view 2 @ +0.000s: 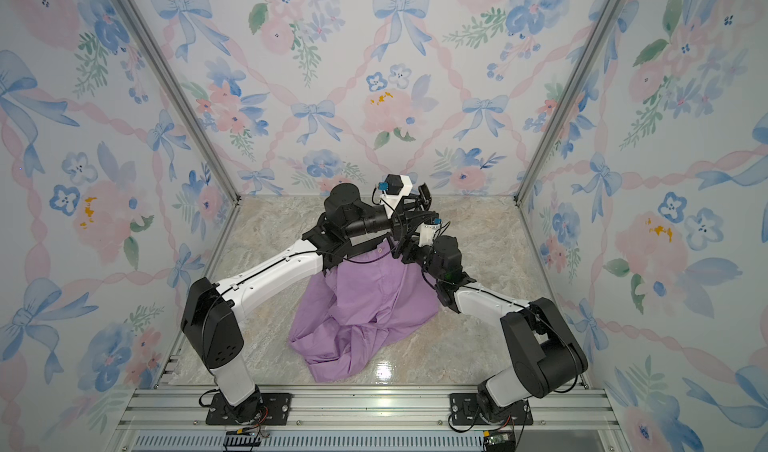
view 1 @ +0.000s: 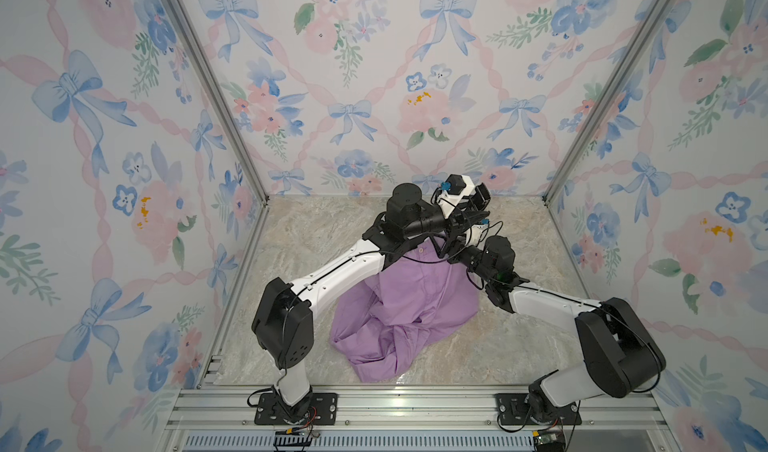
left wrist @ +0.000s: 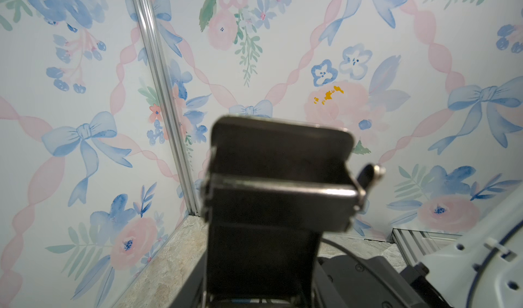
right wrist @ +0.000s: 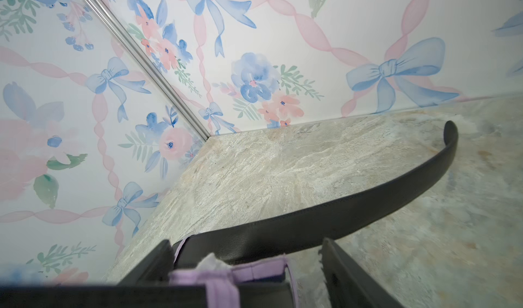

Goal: Remove the belt from the trousers

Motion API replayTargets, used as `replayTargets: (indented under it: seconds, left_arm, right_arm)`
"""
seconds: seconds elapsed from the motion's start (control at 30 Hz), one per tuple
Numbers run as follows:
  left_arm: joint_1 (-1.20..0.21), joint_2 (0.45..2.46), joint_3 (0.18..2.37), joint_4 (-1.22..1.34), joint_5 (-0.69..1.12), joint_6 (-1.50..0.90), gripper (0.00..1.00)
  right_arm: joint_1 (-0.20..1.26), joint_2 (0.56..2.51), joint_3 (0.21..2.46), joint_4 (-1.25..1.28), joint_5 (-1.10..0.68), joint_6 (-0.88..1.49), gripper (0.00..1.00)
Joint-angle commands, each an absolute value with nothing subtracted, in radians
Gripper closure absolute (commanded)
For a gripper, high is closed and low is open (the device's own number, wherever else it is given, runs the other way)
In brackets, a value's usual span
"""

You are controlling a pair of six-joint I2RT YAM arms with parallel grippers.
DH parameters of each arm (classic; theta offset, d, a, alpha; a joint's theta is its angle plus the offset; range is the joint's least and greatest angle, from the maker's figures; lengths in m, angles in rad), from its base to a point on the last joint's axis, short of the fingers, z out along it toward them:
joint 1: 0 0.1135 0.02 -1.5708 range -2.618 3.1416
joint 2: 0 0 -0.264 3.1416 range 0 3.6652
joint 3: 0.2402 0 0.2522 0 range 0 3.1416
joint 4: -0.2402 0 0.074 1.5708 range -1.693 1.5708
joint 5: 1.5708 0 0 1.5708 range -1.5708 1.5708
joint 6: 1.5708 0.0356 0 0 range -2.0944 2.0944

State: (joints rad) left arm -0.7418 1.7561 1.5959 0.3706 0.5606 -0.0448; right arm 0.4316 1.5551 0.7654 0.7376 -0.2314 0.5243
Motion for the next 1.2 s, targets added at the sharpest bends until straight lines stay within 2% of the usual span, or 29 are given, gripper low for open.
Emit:
replayTargets:
  seconds: [0.0,0.07,0.17,0.27,0.3,0.37,0.4,0.43,0.5,0.53,0.57,0.6,0.7,0.8,0.93,1.07,1.17]
  left_arm:
    - [-0.686,1.6,1.709,0.449,0.625,-0.224,1.0]
    - [-0.635,1.536,1.734,0.451,0.622,-0.289,1.0]
    - [-0.525,1.444,1.731,0.451,0.602,-0.403,1.0]
    - [-0.444,1.362,1.643,0.451,0.588,-0.46,1.0]
    - [-0.43,1.335,1.589,0.451,0.579,-0.456,1.0]
    - [-0.412,1.288,1.471,0.453,0.54,-0.448,1.0]
    - [-0.405,1.269,1.405,0.453,0.52,-0.446,1.0]
    - [-0.401,1.256,1.351,0.454,0.506,-0.44,0.99]
    - [-0.396,1.225,1.231,0.455,0.473,-0.405,0.91]
    - [-0.396,1.212,1.184,0.457,0.465,-0.38,0.88]
    - [-0.396,1.198,1.124,0.459,0.463,-0.344,0.81]
    - [-0.396,1.184,1.071,0.465,0.475,-0.306,0.68]
    - [-0.396,1.15,0.95,0.486,0.539,-0.2,0.41]
    - [-0.396,1.12,0.882,0.496,0.53,-0.145,0.21]
    - [-0.39,1.083,0.829,0.504,0.495,-0.111,0.03]
    - [-0.386,1.072,0.809,0.505,0.49,-0.097,0.02]
    - [-0.389,1.13,0.872,0.504,0.533,-0.115,0.12]
  right_arm:
    - [0.378,1.623,0.808,0.644,-0.231,0.552,0.23]
    - [0.347,1.645,0.839,0.602,-0.234,0.545,0.28]
    - [0.321,1.673,0.926,0.441,-0.239,0.474,0.3]
    - [0.317,1.702,1.012,0.333,-0.253,0.428,0.31]
    - [0.317,1.707,1.031,0.319,-0.257,0.421,0.34]
    - [0.316,1.707,1.066,0.298,-0.249,0.41,0.46]
    - [0.312,1.7,1.09,0.276,-0.236,0.395,0.58]
    - [0.306,1.692,1.111,0.254,-0.227,0.382,0.66]
    - [0.283,1.668,1.173,0.201,-0.222,0.355,0.82]
    - [0.271,1.66,1.204,0.181,-0.222,0.346,0.86]
    - [0.257,1.66,1.238,0.155,-0.222,0.334,0.9]
    - [0.242,1.628,1.279,0.127,-0.222,0.323,0.92]
    - [0.194,1.618,1.39,0.054,-0.228,0.312,0.96]
    - [0.16,1.621,1.468,0.007,-0.245,0.317,1.0]
    - [0.156,1.6,1.493,0.003,-0.264,0.3,1.0]
    - [0.185,1.58,1.51,-0.036,-0.275,0.22,1.0]
    - [0.238,1.569,1.517,-0.087,-0.267,0.1,1.0]
